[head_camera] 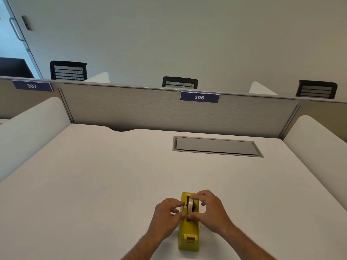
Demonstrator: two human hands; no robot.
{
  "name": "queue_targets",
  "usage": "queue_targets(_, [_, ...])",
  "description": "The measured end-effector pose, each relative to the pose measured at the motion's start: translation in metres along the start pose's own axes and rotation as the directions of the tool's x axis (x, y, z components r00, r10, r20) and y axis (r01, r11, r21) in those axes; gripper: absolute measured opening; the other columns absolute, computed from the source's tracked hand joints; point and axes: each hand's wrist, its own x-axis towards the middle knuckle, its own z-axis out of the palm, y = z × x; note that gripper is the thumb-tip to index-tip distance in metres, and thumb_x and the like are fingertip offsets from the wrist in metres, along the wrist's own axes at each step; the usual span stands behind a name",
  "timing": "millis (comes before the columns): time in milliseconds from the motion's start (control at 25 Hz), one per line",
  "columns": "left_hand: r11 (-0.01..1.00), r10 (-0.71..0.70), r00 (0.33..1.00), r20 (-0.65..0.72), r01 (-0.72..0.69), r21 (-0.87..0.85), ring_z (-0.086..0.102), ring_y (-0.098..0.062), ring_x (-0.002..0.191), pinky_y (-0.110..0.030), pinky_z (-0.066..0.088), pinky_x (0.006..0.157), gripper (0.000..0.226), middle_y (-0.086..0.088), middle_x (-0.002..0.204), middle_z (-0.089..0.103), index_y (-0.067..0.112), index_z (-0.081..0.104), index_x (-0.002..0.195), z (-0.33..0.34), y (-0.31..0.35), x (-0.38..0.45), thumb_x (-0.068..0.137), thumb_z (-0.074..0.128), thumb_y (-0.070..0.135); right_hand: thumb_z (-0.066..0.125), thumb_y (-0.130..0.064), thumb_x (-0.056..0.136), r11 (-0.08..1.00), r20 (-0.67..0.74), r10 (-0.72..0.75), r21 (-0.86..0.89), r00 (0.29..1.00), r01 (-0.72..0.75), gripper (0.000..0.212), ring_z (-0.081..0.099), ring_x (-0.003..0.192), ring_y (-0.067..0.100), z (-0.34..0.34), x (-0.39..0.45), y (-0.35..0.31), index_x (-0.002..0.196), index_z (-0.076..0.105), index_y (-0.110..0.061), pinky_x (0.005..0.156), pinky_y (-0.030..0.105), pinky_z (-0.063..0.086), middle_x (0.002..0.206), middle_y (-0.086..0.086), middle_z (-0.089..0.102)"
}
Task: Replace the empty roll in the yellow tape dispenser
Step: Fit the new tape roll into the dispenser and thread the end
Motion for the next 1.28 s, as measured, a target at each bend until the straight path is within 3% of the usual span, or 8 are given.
queue_targets(280, [0.994, 0.046, 0.999, 0.016, -0.047, 0.097, 0.067, -0.012, 0.097, -0.022, 0.058, 0.088, 0.032, 0.006, 0.122, 0.066, 0.026, 0.071, 0.118, 0.003, 0.000, 0.001, 0.086, 0.073, 0.026, 0.090, -0.039, 0.061, 0.999, -0.009, 0.027, -0.025, 1.000, -0.027, 0.063, 0.053, 0.085, 0.005, 0.002, 0.002, 0.004, 0.119, 0.065, -0.036, 0.064, 0.014, 0.045, 0.102, -0.015, 0.051])
queue_targets(480, [0.921, 0.200, 0.976, 0.085, -0.217, 0.322, 0.060, -0.006, 0.105, -0.019, 0.052, 0.093, 0.035, 0.011, 0.127, 0.063, 0.034, 0.064, 0.127, 0.001, 0.000, -0.002, 0.092, 0.061, 0.040, 0.089, -0.042, 0.062, 0.999, 0.000, 0.038, -0.038, 0.999, -0.038, 0.063, 0.052, 0.084, 0.004, 0.002, 0.006, 0.007, 0.120, 0.066, -0.035, 0.064, 0.012, 0.043, 0.099, -0.014, 0.050])
queue_targets(680, [0.922, 0.200, 0.973, 0.114, -0.226, 0.315, 0.061, -0.007, 0.103, -0.023, 0.055, 0.094, 0.050, 0.010, 0.134, 0.060, 0.032, 0.055, 0.136, 0.001, -0.007, -0.001, 0.088, 0.064, 0.044, 0.081, -0.053, 0.068, 0.991, 0.021, 0.043, -0.128, 0.999, -0.040, 0.067, 0.052, 0.091, 0.007, 0.004, 0.002, 0.010, 0.129, 0.057, -0.040, 0.072, 0.013, 0.046, 0.105, -0.012, 0.049])
queue_targets(880, [0.952, 0.165, 0.979, 0.117, -0.189, 0.242, 0.058, -0.007, 0.107, -0.015, 0.053, 0.088, 0.054, 0.012, 0.138, 0.051, 0.033, 0.050, 0.138, 0.001, -0.005, -0.001, 0.088, 0.067, 0.039, 0.077, -0.060, 0.067, 0.982, 0.034, -0.019, -0.189, 0.999, 0.025, 0.071, 0.052, 0.100, 0.009, 0.003, -0.002, 0.009, 0.132, 0.053, -0.042, 0.078, 0.017, 0.049, 0.113, -0.011, 0.049])
queue_targets(1080, [0.980, 0.147, 0.982, 0.120, -0.161, 0.119, 0.055, -0.005, 0.104, -0.013, 0.051, 0.081, 0.060, 0.011, 0.139, 0.049, 0.034, 0.051, 0.137, 0.000, -0.003, 0.004, 0.082, 0.074, 0.032, 0.068, -0.056, 0.072, 0.958, -0.002, -0.187, -0.220, 0.982, 0.182, 0.051, 0.053, 0.105, 0.005, 0.001, 0.000, 0.011, 0.119, 0.067, -0.036, 0.089, 0.023, 0.052, 0.122, -0.017, 0.061])
queue_targets(1280, [0.983, 0.126, 0.980, 0.156, -0.145, 0.114, 0.055, -0.009, 0.110, -0.020, 0.053, 0.086, 0.064, 0.016, 0.140, 0.042, 0.042, 0.051, 0.136, 0.004, -0.004, 0.008, 0.076, 0.074, 0.045, 0.060, -0.044, 0.080, 0.903, -0.030, -0.340, -0.288, 0.940, 0.318, 0.025, 0.058, 0.075, 0.009, -0.001, 0.002, 0.007, 0.094, 0.077, -0.032, 0.064, 0.029, 0.055, 0.088, -0.019, 0.076])
